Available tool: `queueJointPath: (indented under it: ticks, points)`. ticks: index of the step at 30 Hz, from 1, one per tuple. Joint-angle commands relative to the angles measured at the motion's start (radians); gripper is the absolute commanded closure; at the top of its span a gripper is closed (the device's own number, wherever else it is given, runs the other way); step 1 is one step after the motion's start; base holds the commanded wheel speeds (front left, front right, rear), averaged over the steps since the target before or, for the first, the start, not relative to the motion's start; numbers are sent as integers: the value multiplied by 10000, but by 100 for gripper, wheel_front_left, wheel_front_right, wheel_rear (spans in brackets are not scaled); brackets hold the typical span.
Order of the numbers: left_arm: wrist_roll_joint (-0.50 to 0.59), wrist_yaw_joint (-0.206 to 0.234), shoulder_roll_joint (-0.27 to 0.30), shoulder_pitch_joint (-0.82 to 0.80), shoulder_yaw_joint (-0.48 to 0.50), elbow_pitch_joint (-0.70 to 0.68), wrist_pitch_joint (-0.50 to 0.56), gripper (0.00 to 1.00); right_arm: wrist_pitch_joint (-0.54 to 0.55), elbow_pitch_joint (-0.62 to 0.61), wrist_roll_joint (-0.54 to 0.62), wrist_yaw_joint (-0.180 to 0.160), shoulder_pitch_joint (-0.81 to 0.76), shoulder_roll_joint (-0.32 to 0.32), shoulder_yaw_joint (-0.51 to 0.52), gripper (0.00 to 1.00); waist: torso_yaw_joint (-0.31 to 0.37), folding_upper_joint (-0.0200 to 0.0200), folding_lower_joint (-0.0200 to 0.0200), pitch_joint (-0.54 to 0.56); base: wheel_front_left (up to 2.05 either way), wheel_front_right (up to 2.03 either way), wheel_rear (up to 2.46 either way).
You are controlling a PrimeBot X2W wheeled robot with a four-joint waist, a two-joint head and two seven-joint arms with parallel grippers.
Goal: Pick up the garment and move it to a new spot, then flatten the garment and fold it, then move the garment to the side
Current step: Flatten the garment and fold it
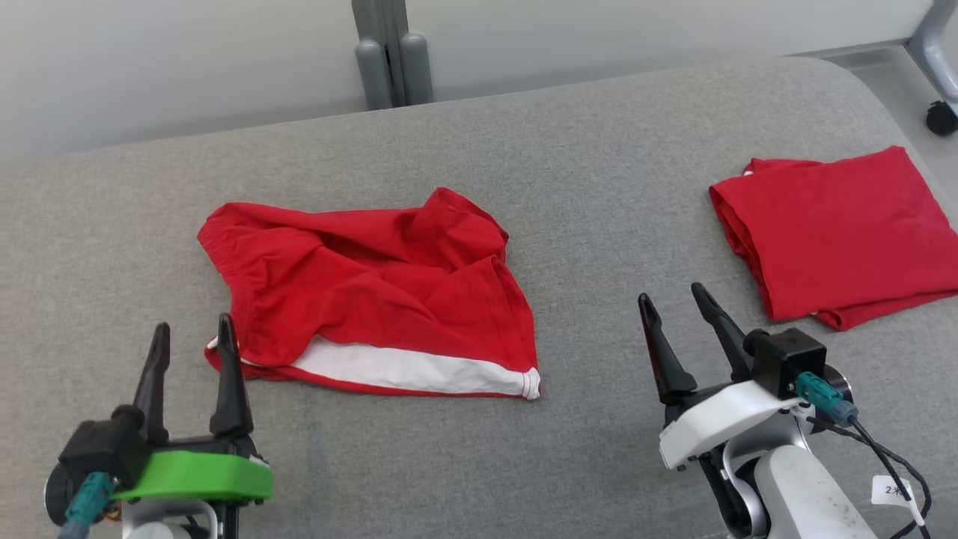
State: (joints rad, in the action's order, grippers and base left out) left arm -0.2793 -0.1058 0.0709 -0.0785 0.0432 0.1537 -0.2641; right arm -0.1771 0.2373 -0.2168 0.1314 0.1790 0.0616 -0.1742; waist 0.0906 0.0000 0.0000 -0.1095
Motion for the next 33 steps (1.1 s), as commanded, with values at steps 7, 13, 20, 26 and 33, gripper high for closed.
queueJointPath:
  ticks: [7,13,20,26,33]
  points:
    - [205,-130,-134,857,95,-300,5,0,300,247,-217,-15,-114,-35,-279,0,-680,0,0,344,0,0,0]
    - [185,-169,-179,751,120,-309,5,0,1562,1046,-623,-15,434,-71,-952,0,-1037,0,0,271,0,0,0]
    - [231,-198,-196,563,123,-309,5,0,2590,2221,-1263,-9,952,-109,-998,0,-1350,0,0,65,0,0,0]
    - [129,-228,-197,412,-28,-283,5,0,2573,3075,-1744,-11,1389,-85,-1478,0,-1545,0,0,-147,0,0,0]
    - [33,-248,-197,234,-171,-243,5,0,2563,3933,-1907,-11,1780,-102,-1990,0,-1702,0,0,-293,0,0,0]
